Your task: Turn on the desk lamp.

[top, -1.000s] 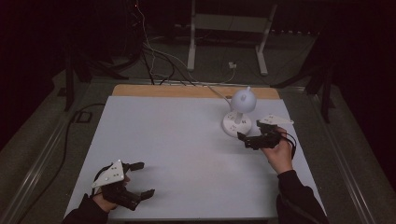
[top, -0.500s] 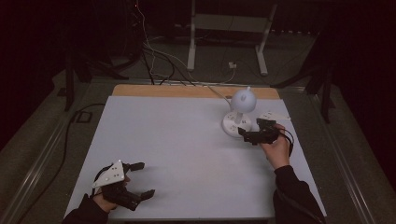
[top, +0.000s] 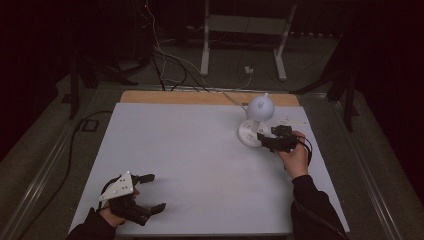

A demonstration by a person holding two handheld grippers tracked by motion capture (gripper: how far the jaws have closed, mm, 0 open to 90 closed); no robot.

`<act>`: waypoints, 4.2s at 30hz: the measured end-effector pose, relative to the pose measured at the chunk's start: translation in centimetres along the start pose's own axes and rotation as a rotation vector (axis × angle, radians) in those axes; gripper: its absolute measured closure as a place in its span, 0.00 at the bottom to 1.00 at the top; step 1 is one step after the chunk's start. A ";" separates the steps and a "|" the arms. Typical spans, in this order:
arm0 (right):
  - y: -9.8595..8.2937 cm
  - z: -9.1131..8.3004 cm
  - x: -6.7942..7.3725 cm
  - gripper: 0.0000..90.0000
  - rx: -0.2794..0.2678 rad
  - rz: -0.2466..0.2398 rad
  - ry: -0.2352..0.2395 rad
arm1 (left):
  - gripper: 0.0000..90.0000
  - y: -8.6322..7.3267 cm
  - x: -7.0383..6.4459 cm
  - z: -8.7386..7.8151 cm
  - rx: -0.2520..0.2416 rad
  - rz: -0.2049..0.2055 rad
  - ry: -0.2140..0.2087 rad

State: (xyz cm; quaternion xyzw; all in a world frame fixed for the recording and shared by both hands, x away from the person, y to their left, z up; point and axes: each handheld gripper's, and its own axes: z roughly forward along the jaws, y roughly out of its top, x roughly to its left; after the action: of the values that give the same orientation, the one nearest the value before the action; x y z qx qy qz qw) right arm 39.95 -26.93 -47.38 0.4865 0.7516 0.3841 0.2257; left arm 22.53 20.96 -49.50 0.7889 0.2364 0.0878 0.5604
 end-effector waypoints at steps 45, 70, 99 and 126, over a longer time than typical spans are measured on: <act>-1.3 3.2 0.8 0.96 0.031 -0.020 -0.165 | 0.00 0.0 0.0 0.0 0.000 -0.010 -0.003; -1.3 2.7 0.9 0.95 -0.027 -0.016 -0.165 | 0.00 0.0 0.1 -0.1 0.000 -0.009 -0.004; -0.9 0.3 1.3 0.00 -0.091 -0.005 0.105 | 0.00 0.1 0.1 -0.1 0.000 -0.013 -0.002; -2.3 -3.4 3.0 0.00 -0.209 -0.027 0.206 | 0.00 0.1 0.1 -0.3 -0.006 -0.015 -0.007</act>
State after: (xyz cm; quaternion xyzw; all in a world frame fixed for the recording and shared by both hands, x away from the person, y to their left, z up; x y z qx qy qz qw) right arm 34.97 -25.96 -47.03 0.4083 0.7332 0.5050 0.2018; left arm 22.54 21.22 -49.37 0.7857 0.2401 0.0816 0.5643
